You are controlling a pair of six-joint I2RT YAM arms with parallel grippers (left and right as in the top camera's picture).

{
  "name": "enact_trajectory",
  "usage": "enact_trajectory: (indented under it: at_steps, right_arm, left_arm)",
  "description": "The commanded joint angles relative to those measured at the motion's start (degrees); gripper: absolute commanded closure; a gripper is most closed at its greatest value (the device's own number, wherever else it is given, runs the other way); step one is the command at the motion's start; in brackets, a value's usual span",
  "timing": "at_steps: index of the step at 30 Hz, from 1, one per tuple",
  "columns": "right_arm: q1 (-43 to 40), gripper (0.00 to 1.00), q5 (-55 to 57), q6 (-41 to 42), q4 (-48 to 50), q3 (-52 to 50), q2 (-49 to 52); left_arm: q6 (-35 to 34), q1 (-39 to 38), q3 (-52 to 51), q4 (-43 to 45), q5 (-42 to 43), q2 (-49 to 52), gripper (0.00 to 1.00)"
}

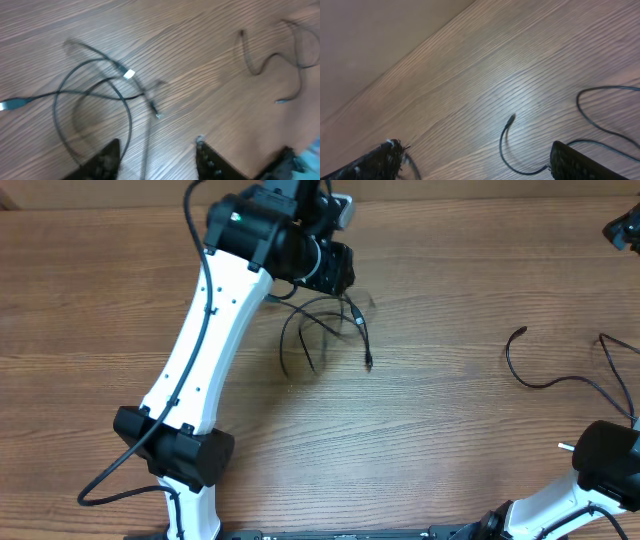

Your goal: Untangle cables

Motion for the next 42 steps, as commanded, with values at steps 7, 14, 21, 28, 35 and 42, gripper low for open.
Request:
enact_trajectory:
  at_steps: [7,14,21,28,35,42]
  right_arm:
    - [6.8,0.08,-0.5,-4.3,-5.1,-0.1,0.0]
    - [9.6,0.06,0.9,-3.8,-12.3,-0.5,-0.2]
    - [15.1,0.00,1.1,-2.8,-12.4,-3.3,-2.3]
    - [18.5,0.00,2.8,0.2,-12.3,-13.5,-9.1]
    - [22.6,0.00,2.8,0.3,-12.2,-26.6,-14.0]
    - [32.5,0.00,0.0,1.7,-1.8,-38.0,-14.0]
  left_arm:
    - [-5.7,5.3,1.1,-1.5,-14.7,-5.6,0.46]
    - [-12.1,11.6,1.0,-7.9,-14.6,-6.4,0.39]
    - [-14.1,13.4,1.0,-16.6,-18.2,-6.3,0.40]
    - [-12.0,13.4,-0.6,-17.9,-17.5,-8.2,0.40]
    - [-16.3,13.4,-12.2,-17.9,-22.7,-16.4,0.40]
    - [-20.5,13.5,-26.9,-10.5,-26.6,-22.6,0.37]
